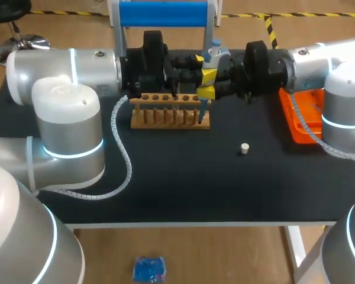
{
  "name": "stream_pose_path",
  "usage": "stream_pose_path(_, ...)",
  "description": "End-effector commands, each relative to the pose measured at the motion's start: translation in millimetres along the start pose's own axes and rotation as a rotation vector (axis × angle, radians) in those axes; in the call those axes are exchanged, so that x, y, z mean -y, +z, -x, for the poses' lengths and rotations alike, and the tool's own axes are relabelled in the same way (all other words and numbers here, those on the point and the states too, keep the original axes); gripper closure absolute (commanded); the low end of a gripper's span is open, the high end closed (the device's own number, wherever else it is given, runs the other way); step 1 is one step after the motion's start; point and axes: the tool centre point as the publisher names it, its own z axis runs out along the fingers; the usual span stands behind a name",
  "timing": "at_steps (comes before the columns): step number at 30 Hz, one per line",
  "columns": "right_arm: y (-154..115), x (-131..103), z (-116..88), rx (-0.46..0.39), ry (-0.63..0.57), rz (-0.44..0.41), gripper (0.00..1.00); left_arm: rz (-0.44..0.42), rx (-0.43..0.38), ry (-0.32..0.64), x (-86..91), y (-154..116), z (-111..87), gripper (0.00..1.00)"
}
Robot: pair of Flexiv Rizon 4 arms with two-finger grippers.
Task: Invert the test tube, pick up the pipette, mount the tip to pipette, aspirate from beaker and dispense into the tube, eject the tip, return the pipette, and cap with the stopper.
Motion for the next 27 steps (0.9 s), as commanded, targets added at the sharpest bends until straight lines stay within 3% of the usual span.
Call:
stream_pose_path(1, -0.4, -1.8, 0.9, 0.005, -0.002, -0.010, 0.00, -0.002, 0.001, 0.000, 0.4, 0.8, -1.8, 1.00)
stream_pose_path(10, -14.4, -1.8, -0.9, -0.021, 0.007, -0.013, 0.00, -0.002, 0.001, 0.000, 0.4, 0.8, -1.8, 1.00)
stream_pose_path(19, -59.3, -7.7, 1.6, -0.049, -0.044, 0.023, 0.00, -0.002, 0.001, 0.000, 0.4, 0.8, -1.8, 1.00)
stream_pose_path(27, -107.7, 3.8, 49.3, 0.074, -0.034, -0.032, 0.00, -0.002, 0.001, 0.000, 0.4, 0.8, -1.8, 1.00)
